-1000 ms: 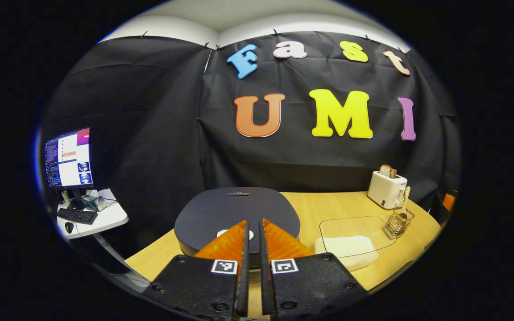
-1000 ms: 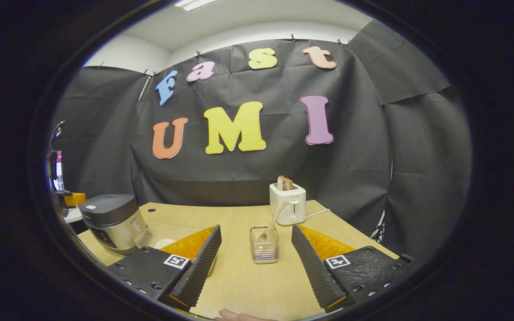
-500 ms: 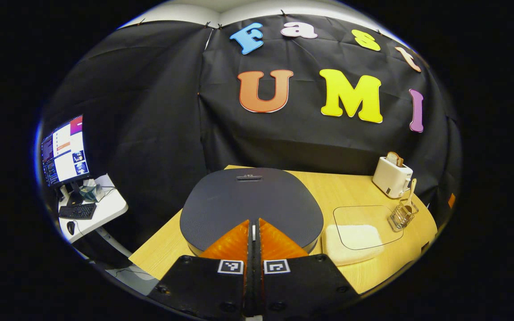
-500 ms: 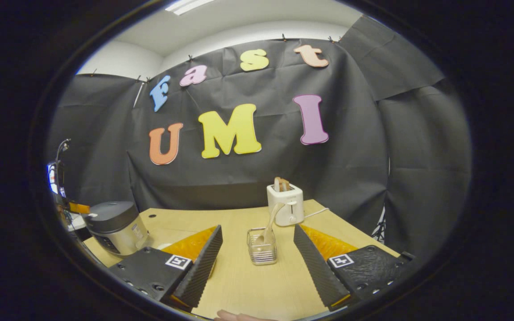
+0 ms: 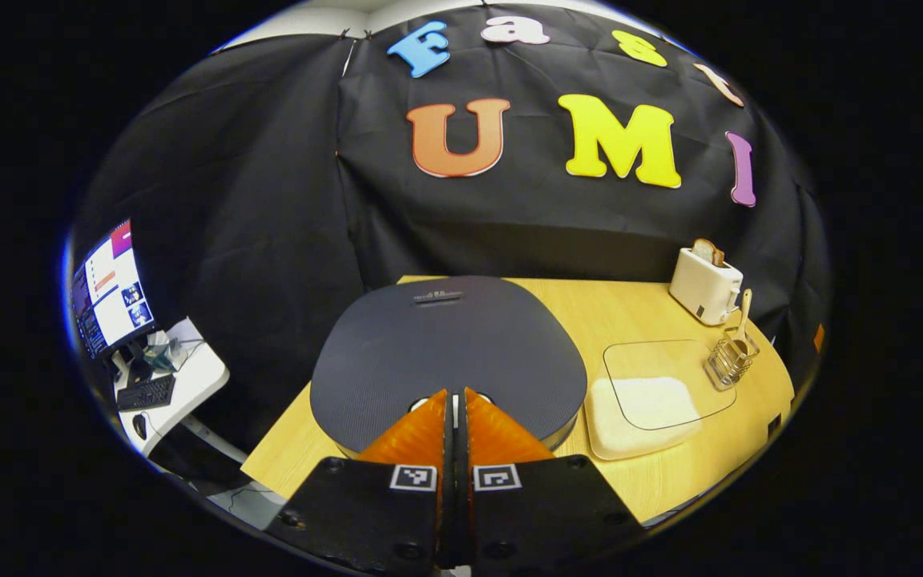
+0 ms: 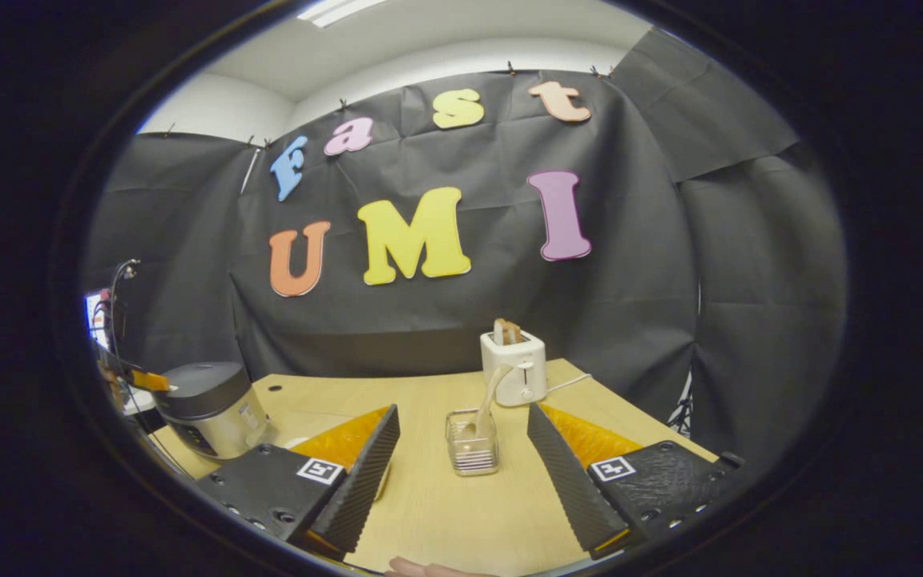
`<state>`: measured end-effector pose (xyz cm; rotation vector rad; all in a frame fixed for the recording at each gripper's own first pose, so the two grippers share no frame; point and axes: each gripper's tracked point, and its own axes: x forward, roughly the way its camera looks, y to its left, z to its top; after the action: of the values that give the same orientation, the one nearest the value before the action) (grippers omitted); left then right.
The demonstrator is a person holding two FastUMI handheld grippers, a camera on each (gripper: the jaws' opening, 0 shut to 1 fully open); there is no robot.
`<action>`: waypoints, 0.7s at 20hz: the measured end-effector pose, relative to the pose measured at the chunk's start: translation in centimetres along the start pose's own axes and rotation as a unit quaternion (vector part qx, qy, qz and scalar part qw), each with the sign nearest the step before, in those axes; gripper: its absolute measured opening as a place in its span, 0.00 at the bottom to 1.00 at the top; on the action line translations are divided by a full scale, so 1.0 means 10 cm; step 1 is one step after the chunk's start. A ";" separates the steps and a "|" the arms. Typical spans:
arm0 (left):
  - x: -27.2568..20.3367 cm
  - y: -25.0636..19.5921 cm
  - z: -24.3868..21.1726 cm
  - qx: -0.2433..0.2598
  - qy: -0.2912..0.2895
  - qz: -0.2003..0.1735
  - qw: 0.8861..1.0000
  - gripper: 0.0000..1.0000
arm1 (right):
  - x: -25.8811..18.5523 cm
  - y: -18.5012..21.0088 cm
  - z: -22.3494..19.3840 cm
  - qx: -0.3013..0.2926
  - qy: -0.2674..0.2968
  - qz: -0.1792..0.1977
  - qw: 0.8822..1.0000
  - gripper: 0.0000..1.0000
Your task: Close the left gripper, press the button to open the rice cooker; take a wooden spoon from the chopstick holder with the right hand, scoop a spoonful of rice and pour it into the rice cooker, then put the wooden spoon back into the chopstick holder.
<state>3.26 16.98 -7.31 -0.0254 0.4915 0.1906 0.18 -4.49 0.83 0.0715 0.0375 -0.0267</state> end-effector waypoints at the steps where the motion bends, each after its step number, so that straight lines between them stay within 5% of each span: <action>1: 0.00 0.02 -0.02 -0.002 0.001 0.000 1.000 0.03 | -0.01 0.02 0.00 -0.001 -0.001 0.001 1.000 0.95; 4: -0.05 0.02 0.07 0.002 -0.020 0.016 1.000 0.03 | -0.02 0.04 0.02 -0.009 -0.005 0.004 1.000 0.92; 10: -0.31 -0.03 0.68 0.010 -0.149 0.058 0.987 0.11 | 0.04 -0.07 -0.02 0.000 0.004 -0.009 1.000 0.96; 14: -0.61 -0.24 0.90 -0.015 -0.187 0.023 0.982 0.68 | 0.10 -0.15 -0.05 0.001 0.008 -0.019 1.000 0.96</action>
<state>2.66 14.15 3.41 -0.0077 0.1148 0.2430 1.11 -5.99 0.20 0.0727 0.0546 -0.0646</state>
